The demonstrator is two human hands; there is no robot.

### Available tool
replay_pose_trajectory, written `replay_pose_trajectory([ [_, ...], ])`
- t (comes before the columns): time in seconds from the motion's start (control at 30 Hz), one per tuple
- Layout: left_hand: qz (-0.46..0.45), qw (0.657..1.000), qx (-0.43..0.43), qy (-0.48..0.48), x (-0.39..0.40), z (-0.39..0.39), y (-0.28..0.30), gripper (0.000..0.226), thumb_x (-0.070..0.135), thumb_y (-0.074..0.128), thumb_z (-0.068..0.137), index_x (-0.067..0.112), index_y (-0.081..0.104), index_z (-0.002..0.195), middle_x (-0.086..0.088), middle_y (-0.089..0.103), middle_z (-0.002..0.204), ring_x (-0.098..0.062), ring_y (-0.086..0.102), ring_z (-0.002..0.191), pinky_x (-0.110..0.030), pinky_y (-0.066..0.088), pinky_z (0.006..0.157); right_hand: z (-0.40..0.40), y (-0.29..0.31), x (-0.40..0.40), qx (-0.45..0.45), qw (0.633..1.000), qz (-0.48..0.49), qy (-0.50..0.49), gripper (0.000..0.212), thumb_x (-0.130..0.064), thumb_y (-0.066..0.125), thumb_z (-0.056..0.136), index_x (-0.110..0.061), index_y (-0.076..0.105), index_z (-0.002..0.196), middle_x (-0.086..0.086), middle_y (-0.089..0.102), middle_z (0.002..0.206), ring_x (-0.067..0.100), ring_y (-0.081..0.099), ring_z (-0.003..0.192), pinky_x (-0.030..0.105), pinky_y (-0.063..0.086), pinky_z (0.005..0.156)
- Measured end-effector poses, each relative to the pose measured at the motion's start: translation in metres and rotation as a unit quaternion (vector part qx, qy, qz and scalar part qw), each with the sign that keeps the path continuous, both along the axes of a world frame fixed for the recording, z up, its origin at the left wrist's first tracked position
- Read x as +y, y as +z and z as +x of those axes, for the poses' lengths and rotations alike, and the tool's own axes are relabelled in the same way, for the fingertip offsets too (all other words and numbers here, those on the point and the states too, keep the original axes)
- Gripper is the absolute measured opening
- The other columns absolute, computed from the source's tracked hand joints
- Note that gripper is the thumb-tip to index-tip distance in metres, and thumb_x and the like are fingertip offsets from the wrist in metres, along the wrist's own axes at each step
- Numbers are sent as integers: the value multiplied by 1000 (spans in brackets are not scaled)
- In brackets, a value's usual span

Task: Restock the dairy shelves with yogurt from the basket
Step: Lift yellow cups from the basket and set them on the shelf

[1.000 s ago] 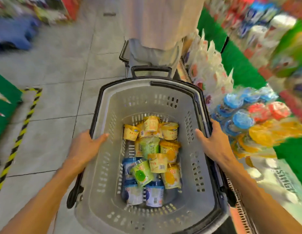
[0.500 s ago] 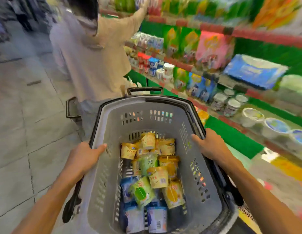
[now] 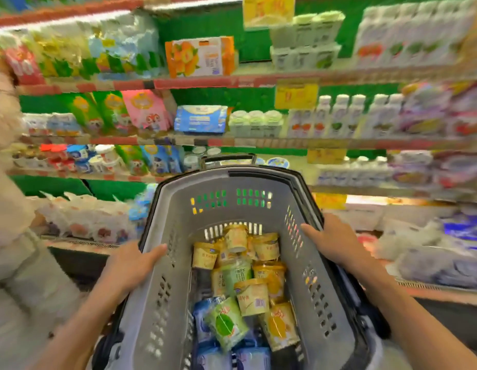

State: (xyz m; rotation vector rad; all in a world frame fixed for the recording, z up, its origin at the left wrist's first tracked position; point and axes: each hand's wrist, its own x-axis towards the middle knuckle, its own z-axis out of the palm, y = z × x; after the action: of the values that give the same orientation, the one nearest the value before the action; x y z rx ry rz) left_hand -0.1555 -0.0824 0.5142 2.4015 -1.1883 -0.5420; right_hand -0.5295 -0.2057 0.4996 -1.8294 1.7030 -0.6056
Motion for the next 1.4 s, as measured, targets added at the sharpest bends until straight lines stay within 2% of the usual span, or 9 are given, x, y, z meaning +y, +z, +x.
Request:
replay_pose_trajectory([
  [0.13, 2, 995, -27, -99, -35, -98, 3, 49, 57, 62, 89, 10, 71, 102, -18, 71, 98, -35, 66, 91, -39, 52, 76, -110, 1, 30, -2, 995, 12, -95, 42, -46, 61, 95, -6, 54, 108, 17, 63, 111, 35, 59, 105, 36, 42, 76],
  [0.4, -27, 962, 0, -273, -96, -315, -1, 45, 49, 70, 86, 13, 64, 59, -6, 58, 48, -28, 59, 56, -32, 43, 56, -322, 13, 115, -21, 961, 19, -274, 51, -49, 60, 95, -6, 53, 123, 13, 63, 120, 34, 58, 115, 41, 48, 93],
  [0.5, -26, 937, 11, -349, -125, -397, -9, 56, 64, 67, 82, 9, 71, 69, -8, 64, 54, -31, 66, 59, -32, 48, 55, -389, 19, 146, -8, 937, 12, -349, 48, -49, 59, 96, -8, 51, 121, 10, 63, 119, 31, 59, 107, 37, 48, 84],
  [0.63, -33, 892, 28, -449, -157, -517, -13, 50, 55, 68, 85, 12, 62, 61, -7, 60, 51, -29, 61, 55, -37, 48, 57, -469, 20, 184, 20, 890, 21, -454, 52, -51, 59, 94, -6, 52, 119, 11, 64, 104, 29, 61, 94, 39, 51, 73],
  [0.77, -39, 838, 46, -543, -186, -631, -23, 38, 56, 68, 85, 18, 68, 89, -5, 68, 68, -24, 63, 57, -32, 49, 57, -534, 18, 212, 28, 837, 35, -545, 47, -50, 61, 93, -10, 57, 116, 11, 66, 107, 32, 63, 100, 35, 49, 77],
  [0.93, -20, 798, 47, -601, -222, -775, -41, 50, 55, 68, 86, 10, 60, 64, -6, 56, 50, -29, 62, 59, -34, 48, 61, -613, 9, 226, 33, 771, 44, -634, 41, -54, 63, 90, -19, 61, 112, 6, 68, 99, 27, 64, 91, 39, 55, 82],
  [1.07, -20, 736, 55, -674, -250, -891, -47, 53, 64, 66, 79, 10, 69, 83, -9, 69, 75, -30, 68, 81, -33, 39, 63, -666, 5, 229, 24, 713, 41, -700, 32, -48, 66, 91, -22, 60, 109, 1, 67, 94, 23, 65, 87, 33, 49, 72],
  [1.27, -18, 676, 48, -736, -265, -1064, -36, 53, 51, 71, 84, 10, 49, 59, -3, 52, 49, -27, 57, 54, -33, 34, 54, -765, -4, 238, 20, 632, 61, -772, 33, -47, 64, 92, -16, 58, 98, -4, 58, 78, 15, 54, 69, 33, 42, 61],
  [1.4, -32, 642, 19, -766, -269, -1179, -48, 59, 56, 70, 84, 12, 42, 55, -7, 48, 44, -28, 53, 46, -38, 41, 53, -852, -16, 245, 18, 604, 67, -794, 38, -48, 64, 91, -12, 58, 100, 4, 63, 84, 25, 61, 77, 37, 52, 69],
])
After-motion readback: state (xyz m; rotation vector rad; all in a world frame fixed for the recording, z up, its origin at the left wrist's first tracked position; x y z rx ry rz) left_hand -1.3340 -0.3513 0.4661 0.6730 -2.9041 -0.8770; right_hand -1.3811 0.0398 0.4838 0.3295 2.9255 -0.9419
